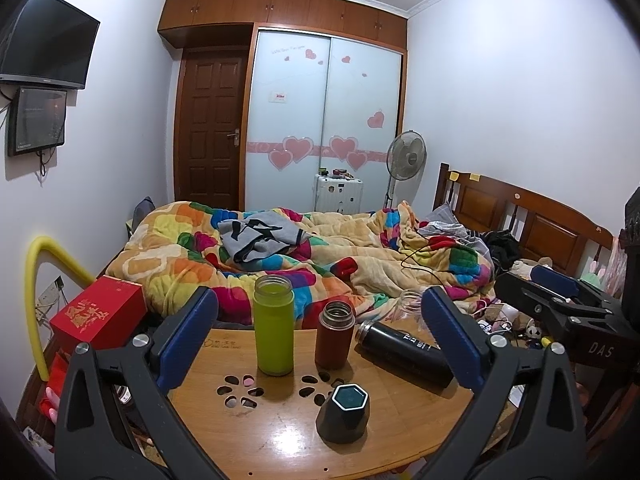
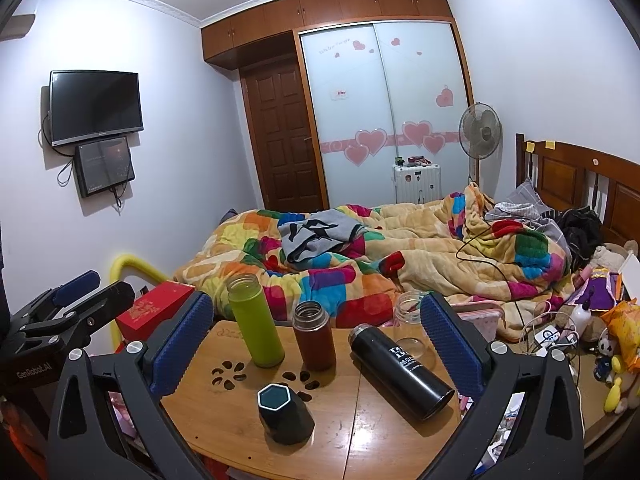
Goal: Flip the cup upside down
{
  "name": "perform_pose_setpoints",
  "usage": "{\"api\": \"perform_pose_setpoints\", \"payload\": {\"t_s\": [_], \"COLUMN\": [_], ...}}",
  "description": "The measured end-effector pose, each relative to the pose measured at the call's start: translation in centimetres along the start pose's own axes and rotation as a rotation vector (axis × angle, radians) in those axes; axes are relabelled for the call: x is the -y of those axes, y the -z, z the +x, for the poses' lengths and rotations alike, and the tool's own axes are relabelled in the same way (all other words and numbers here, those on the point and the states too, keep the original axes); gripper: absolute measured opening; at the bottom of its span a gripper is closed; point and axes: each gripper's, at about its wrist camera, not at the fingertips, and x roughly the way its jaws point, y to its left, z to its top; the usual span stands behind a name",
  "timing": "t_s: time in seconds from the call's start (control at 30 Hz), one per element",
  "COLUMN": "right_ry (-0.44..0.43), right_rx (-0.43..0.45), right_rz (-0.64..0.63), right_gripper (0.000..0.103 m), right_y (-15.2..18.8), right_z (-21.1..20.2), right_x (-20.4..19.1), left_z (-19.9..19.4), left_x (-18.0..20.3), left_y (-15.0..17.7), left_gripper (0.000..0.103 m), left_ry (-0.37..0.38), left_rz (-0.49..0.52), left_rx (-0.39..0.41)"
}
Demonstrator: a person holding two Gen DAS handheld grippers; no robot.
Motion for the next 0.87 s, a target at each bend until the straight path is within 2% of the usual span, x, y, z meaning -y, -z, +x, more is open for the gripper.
{"api": "perform_pose_setpoints", "payload": {"t_s": [0.13, 0.87], "right_ry": [-0.001, -0.008], "right_rx": [-0.002, 0.001], "right_rz": [0.000, -0.008], "right_gripper": [0.103, 0.103], "right_y": [0.05, -0.51], "right_z": [0.02, -0.21], "right_x": [0.07, -0.65], "left_z": [-0.06, -0.07], "left_x": [0.71, 0.47], "left_y": [-0.14, -0.13], "left_gripper": [0.103, 0.103], "left_ry": [0.028, 0.051], "left_rz": [0.003, -0.021], "left_rx": [-0.001, -0.027]}}
